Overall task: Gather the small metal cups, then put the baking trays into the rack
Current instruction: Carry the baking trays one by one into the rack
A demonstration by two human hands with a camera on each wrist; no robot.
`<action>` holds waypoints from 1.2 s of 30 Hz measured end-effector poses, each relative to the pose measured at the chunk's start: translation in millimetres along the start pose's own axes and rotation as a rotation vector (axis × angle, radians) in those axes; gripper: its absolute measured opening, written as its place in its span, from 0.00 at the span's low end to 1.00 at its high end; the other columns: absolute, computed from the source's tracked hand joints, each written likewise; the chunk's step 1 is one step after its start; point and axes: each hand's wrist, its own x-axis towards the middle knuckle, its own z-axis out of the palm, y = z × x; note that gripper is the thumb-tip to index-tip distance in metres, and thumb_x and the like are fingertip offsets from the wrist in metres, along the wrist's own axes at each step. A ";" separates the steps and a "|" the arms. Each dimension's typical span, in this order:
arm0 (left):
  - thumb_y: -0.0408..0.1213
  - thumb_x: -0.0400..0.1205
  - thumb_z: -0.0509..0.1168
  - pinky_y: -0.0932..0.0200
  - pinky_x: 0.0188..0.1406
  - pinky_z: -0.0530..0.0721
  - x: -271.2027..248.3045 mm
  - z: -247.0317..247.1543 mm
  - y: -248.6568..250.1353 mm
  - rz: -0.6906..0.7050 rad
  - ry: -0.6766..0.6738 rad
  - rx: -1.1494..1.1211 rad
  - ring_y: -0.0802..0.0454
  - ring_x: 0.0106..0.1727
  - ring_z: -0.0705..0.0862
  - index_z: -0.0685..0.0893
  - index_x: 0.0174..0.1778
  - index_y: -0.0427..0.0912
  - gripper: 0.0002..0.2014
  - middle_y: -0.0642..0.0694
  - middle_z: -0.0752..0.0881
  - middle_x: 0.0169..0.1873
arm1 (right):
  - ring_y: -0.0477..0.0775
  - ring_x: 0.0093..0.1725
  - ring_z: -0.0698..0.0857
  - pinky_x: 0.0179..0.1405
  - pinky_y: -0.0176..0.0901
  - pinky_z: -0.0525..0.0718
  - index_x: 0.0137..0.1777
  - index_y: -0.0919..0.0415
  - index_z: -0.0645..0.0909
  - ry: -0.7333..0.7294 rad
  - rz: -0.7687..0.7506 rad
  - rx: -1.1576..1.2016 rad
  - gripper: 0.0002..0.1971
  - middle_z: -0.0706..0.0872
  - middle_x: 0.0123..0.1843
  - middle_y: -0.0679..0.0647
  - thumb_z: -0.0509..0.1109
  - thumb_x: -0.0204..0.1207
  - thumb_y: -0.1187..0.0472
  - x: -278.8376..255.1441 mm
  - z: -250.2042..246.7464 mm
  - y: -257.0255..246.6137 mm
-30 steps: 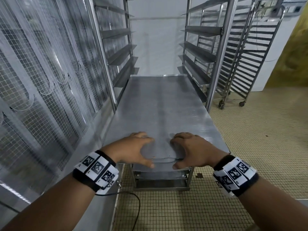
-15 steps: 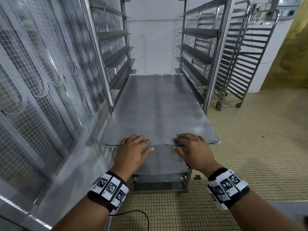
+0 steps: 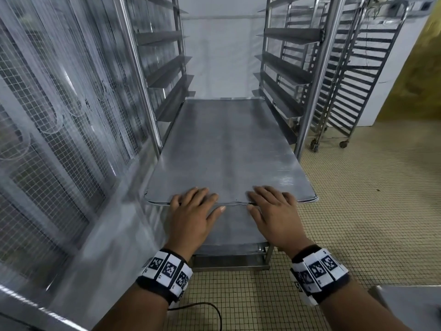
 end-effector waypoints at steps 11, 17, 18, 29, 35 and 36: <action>0.63 0.86 0.55 0.43 0.66 0.68 30.0 15.6 -9.2 -0.016 0.033 -0.023 0.51 0.73 0.76 0.85 0.66 0.59 0.21 0.55 0.83 0.69 | 0.51 0.76 0.75 0.68 0.56 0.68 0.72 0.44 0.80 -0.054 0.018 -0.017 0.23 0.82 0.75 0.45 0.52 0.86 0.39 29.6 13.9 11.4; 0.63 0.86 0.54 0.44 0.65 0.67 48.9 25.6 -16.0 -0.014 0.043 -0.023 0.51 0.72 0.77 0.85 0.66 0.58 0.22 0.56 0.84 0.68 | 0.51 0.77 0.75 0.69 0.56 0.68 0.73 0.44 0.80 -0.058 0.022 -0.020 0.23 0.81 0.75 0.45 0.53 0.86 0.39 48.4 23.4 19.1; 0.63 0.86 0.54 0.44 0.64 0.67 52.1 27.4 -17.5 -0.013 0.048 -0.023 0.51 0.72 0.77 0.85 0.66 0.58 0.22 0.56 0.84 0.68 | 0.50 0.77 0.75 0.69 0.56 0.68 0.73 0.44 0.80 -0.053 0.021 -0.020 0.23 0.81 0.75 0.45 0.54 0.86 0.39 51.5 25.3 20.3; 0.63 0.85 0.53 0.44 0.63 0.69 118.3 54.5 -40.5 -0.005 0.043 -0.055 0.51 0.70 0.79 0.87 0.63 0.58 0.23 0.55 0.86 0.66 | 0.53 0.76 0.76 0.68 0.58 0.69 0.72 0.43 0.81 -0.079 0.033 0.008 0.25 0.81 0.75 0.45 0.51 0.84 0.38 116.8 52.9 43.3; 0.65 0.84 0.49 0.46 0.66 0.64 165.0 70.7 -57.5 -0.017 -0.032 -0.068 0.50 0.74 0.76 0.85 0.67 0.60 0.26 0.55 0.83 0.71 | 0.52 0.80 0.70 0.72 0.56 0.63 0.76 0.42 0.77 -0.172 0.057 0.019 0.25 0.77 0.79 0.44 0.51 0.85 0.37 163.7 69.2 60.8; 0.65 0.83 0.48 0.45 0.66 0.64 172.2 73.1 -59.7 -0.019 -0.038 -0.070 0.50 0.75 0.76 0.85 0.67 0.60 0.27 0.55 0.83 0.71 | 0.52 0.80 0.69 0.72 0.56 0.62 0.76 0.41 0.76 -0.184 0.059 0.020 0.24 0.76 0.80 0.43 0.52 0.85 0.38 170.9 72.2 63.8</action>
